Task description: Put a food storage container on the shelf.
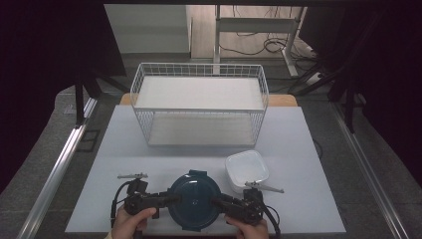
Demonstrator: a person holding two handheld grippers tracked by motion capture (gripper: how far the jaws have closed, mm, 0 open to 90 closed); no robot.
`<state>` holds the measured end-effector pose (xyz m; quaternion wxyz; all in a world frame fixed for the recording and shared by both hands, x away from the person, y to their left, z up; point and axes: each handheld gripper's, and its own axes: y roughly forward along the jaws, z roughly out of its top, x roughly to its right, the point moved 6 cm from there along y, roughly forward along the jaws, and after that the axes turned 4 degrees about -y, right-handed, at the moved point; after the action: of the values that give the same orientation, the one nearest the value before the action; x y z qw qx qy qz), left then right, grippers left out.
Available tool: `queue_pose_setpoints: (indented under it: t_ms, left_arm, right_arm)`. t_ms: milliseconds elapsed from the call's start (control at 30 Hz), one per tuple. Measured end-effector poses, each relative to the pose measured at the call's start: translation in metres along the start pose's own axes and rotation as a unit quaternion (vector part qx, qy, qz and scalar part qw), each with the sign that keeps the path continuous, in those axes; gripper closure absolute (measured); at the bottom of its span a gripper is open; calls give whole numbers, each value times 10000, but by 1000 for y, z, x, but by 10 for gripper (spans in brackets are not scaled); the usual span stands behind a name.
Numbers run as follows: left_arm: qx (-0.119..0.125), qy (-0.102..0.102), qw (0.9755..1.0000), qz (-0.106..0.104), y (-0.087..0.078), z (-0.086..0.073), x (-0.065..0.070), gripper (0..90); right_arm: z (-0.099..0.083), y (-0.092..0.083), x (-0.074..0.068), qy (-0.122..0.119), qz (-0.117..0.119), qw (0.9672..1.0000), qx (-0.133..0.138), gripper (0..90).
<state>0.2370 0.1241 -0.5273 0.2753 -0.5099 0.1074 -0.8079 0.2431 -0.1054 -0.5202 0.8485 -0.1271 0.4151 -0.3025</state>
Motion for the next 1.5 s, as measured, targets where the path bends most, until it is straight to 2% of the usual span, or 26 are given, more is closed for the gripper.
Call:
queue_pose_setpoints:
  t_ms: [233, 400, 633, 1033, 1233, 1500]
  left_arm:
    - [84, -6, 10000, -26, -4, 0, 1, 405]
    - [174, 71, 9998, -10, -6, 4, 5, 405]
    - [264, 111, 9996, -58, -11, 11, 9, 404]
    - [347, 274, 9989, -130, -16, 43, 23, 405]
    - [333, 331, 9988, -120, -14, 61, 28, 405]
    - [384, 424, 9982, -172, -15, 79, 36, 405]
  right_arm:
    - [5, 0, -4, -143, 17, 9999, -43, 422]
    - [8, 0, -6, -159, 34, 9999, -13, 422]
    - [20, -3, -14, -384, 32, 9992, 45, 422]
    - [53, -7, -23, -648, 8, 9977, 175, 422]
    - [71, -8, -21, -633, 18, 9978, 189, 422]
    - [91, -12, -24, -766, -17, 9967, 284, 422]
